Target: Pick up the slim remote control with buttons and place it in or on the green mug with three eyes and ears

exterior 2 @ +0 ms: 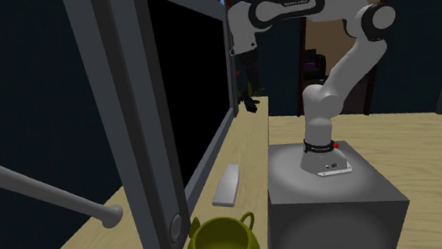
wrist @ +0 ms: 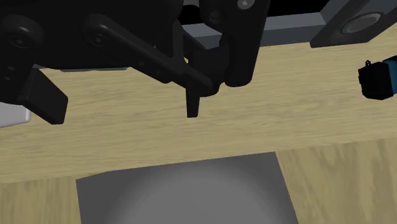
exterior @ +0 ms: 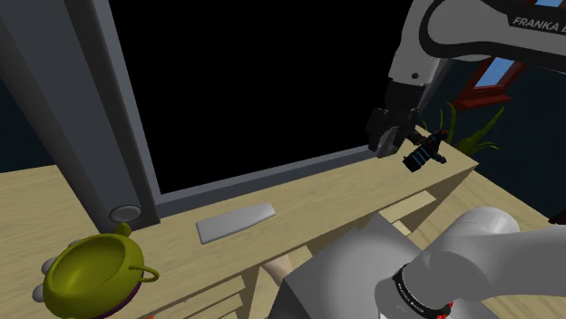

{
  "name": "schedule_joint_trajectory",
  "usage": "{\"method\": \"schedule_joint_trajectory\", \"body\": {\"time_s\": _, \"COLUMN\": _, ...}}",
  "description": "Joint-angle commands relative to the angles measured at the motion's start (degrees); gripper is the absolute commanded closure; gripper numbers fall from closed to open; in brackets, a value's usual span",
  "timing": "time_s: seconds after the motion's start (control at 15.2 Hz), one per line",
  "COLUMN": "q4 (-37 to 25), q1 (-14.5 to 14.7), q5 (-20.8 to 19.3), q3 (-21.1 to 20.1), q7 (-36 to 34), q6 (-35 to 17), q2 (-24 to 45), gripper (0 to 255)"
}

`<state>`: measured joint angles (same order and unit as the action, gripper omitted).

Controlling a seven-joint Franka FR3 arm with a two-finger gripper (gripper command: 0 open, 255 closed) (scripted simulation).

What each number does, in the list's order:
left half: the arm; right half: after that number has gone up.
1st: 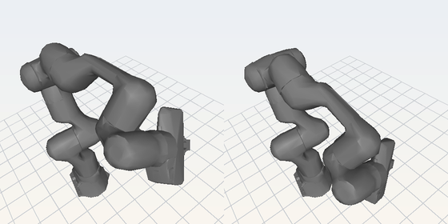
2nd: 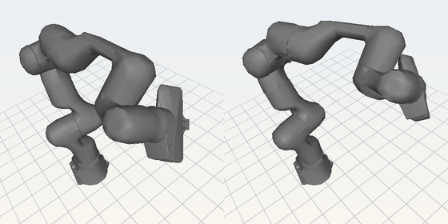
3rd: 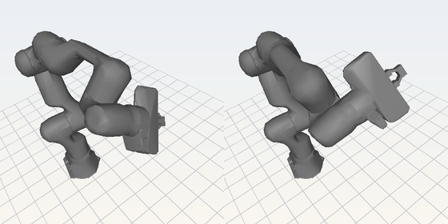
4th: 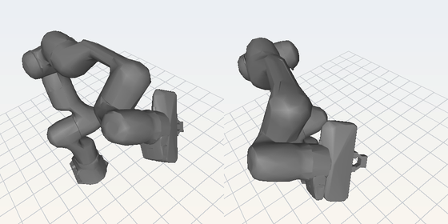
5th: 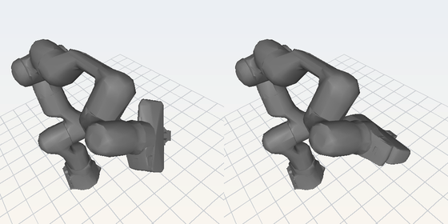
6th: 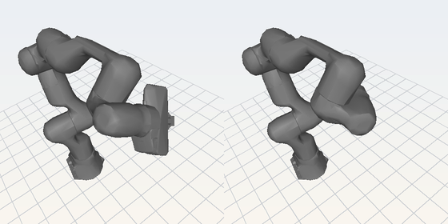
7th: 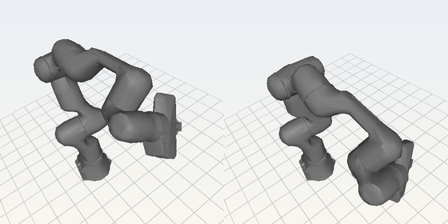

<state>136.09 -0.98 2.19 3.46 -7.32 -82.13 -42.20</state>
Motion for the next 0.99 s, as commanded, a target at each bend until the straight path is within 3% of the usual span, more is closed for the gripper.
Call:
{"method": "schedule_joint_trajectory", "body": {"time_s": 0.0, "q4": 0.00, "q1": 0.00, "q5": 0.00, "q3": 0.00, "q7": 0.00, "q6": 0.00, "q2": 0.00, "gripper": 0}}
{"method": "schedule_joint_trajectory", "body": {"time_s": 0.46, "q4": 9.22, "q1": -1.72, "q5": 10.26, "q3": -11.81, "q7": -23.43, "q6": -5.21, "q2": -7.42, "gripper": 0}}
{"method": "schedule_joint_trajectory", "body": {"time_s": 0.92, "q4": 12.59, "q1": -3.03, "q5": 21.35, "q3": -26.03, "q7": -46.59, "q6": -13.46, "q2": -7.34, "gripper": 0}}
